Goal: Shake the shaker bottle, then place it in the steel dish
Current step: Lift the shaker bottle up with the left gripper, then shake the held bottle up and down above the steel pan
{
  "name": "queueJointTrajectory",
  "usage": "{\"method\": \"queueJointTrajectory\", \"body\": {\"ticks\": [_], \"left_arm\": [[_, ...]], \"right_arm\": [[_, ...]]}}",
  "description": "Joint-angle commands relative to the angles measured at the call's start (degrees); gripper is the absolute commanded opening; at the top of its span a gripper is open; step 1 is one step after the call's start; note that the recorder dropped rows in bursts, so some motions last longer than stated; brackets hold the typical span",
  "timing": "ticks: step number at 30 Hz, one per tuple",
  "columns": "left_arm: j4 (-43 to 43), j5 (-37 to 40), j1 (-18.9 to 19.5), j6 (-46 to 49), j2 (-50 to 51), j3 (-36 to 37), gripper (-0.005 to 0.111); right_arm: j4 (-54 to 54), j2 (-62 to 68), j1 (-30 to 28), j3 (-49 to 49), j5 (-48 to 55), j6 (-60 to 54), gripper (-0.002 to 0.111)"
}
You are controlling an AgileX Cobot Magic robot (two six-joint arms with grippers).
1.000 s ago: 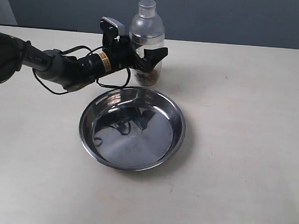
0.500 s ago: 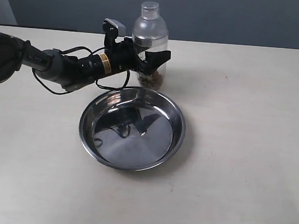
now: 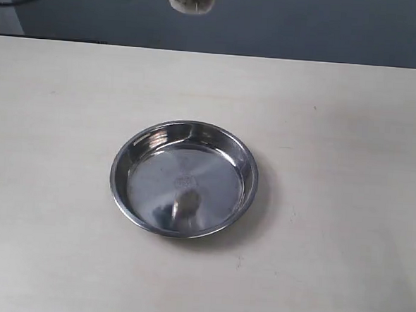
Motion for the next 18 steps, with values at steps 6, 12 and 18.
{"method": "queueJointTrajectory", "body": {"ticks": [6, 12, 18], "left_arm": [[13.4, 5.7, -5.2, -14.8, -7.1, 26.9, 0.000], [-5.5, 2.6, -5.6, -3.1, -18.3, 29.5, 0.000], [-4.5, 24.3, -12.5, -2.9, -17.2, 40.6, 0.000]], "right_arm": [[0.0, -0.3, -0.2, 0.1, -0.7, -0.1, -0.001], [0.0, -0.3, -0.2, 0.1, -0.7, -0.1, -0.001], [0.0, -0.3, -0.2, 0.1, -0.7, -0.1, -0.001]]}}
